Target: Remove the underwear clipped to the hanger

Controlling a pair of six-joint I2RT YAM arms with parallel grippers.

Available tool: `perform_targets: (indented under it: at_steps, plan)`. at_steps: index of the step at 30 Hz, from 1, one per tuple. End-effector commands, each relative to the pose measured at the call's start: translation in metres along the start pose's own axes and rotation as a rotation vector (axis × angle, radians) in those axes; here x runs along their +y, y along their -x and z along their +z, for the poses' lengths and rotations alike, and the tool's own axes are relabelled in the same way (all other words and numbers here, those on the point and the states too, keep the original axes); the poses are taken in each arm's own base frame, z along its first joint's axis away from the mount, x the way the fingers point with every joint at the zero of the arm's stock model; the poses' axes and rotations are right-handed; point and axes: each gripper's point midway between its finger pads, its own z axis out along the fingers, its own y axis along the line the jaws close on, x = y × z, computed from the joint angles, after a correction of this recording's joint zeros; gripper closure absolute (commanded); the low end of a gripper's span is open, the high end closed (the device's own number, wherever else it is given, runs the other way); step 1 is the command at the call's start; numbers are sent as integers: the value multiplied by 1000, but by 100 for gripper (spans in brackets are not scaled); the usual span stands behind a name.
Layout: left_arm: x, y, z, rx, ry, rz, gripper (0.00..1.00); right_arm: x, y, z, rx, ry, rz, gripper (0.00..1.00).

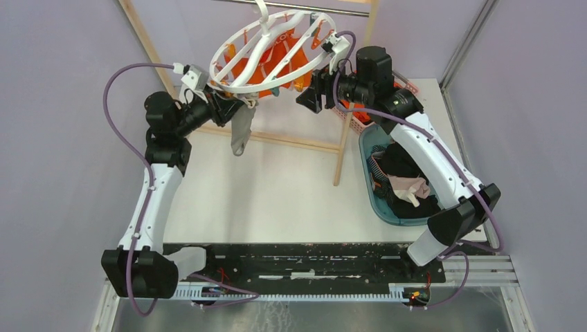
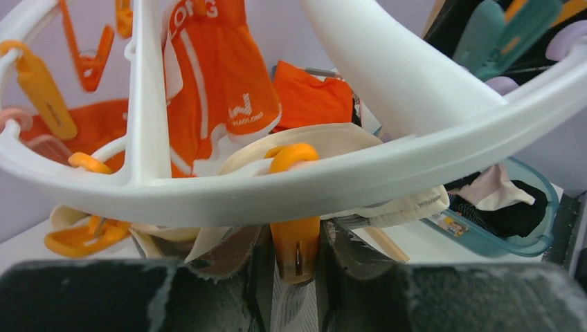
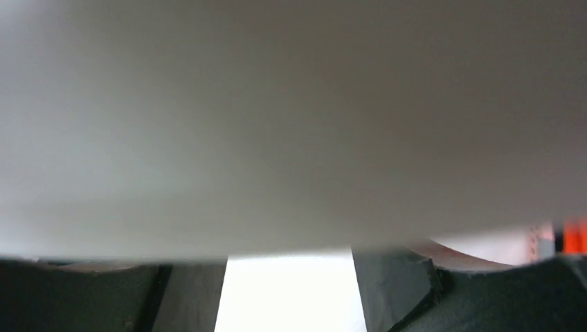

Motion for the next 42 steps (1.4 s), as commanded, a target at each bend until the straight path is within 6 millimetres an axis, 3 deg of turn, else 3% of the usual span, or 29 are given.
perform_targets:
  at_steps: [1, 6, 14, 24, 29, 35, 42]
  plan:
    - [-28, 32, -7, -100, -58, 26, 79, 50, 13, -5, -70, 160, -76, 30]
    - [-31, 35, -13, -138, -26, 33, 78, 77, 2, 3, -61, 249, -51, 30]
    - [-44, 25, -9, -131, -55, -13, 87, 110, 21, 3, -104, 406, 93, 34]
    - [-60, 4, -14, -107, -83, -48, 60, 115, 2, 1, -142, 459, 142, 35]
    - [-67, -6, -17, -93, -100, -73, 44, 109, -24, 12, -133, 459, 144, 34]
    - [-61, -16, -14, -91, -86, -84, 41, 95, -49, 47, -115, 433, 142, 34]
    - [-44, -20, 2, -92, -52, -115, 41, 124, -55, 77, -60, 589, 205, 35]
